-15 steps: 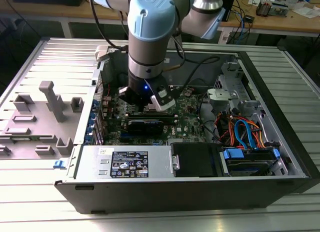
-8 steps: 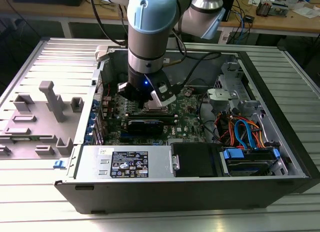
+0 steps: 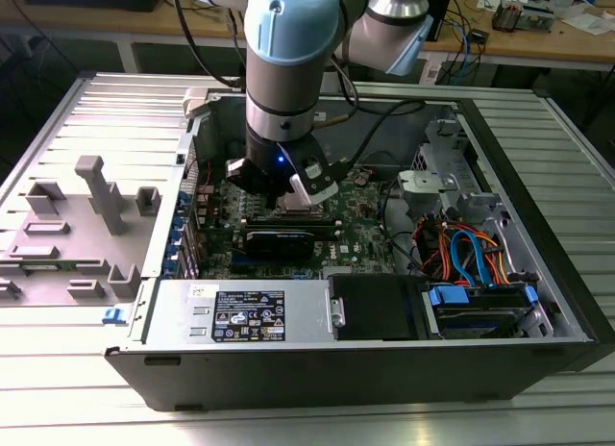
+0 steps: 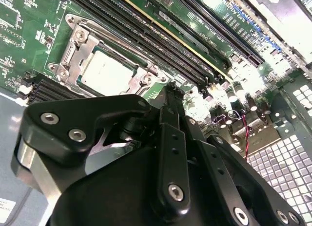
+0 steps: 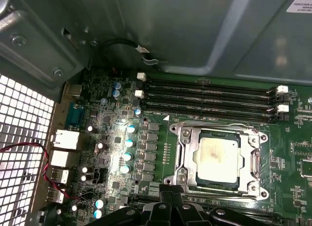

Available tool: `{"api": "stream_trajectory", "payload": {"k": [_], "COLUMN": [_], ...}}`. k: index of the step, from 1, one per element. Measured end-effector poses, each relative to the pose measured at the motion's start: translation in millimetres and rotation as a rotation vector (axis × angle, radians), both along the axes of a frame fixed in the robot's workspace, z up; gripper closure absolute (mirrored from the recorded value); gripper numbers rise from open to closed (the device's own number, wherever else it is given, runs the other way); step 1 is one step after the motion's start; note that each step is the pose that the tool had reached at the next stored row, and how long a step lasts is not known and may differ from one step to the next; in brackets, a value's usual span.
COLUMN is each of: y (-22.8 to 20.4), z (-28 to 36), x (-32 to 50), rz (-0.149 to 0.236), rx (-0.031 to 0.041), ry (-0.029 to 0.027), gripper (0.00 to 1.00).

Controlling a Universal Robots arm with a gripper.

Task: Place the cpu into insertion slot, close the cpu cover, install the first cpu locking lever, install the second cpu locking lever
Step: 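Install the second cpu locking lever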

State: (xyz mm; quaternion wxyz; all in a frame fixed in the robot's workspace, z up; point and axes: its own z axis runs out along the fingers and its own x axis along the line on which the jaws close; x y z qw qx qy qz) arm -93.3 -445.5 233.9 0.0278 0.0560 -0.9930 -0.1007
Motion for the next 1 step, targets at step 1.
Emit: {"api": "stream_trajectory", "payload": {"k": [1], "y": [0.0], "z": [0.0], "x": [0.0], "rz": [0.000], "rx": [0.0000], "ry": [0.0000], "gripper": [0.89]}}
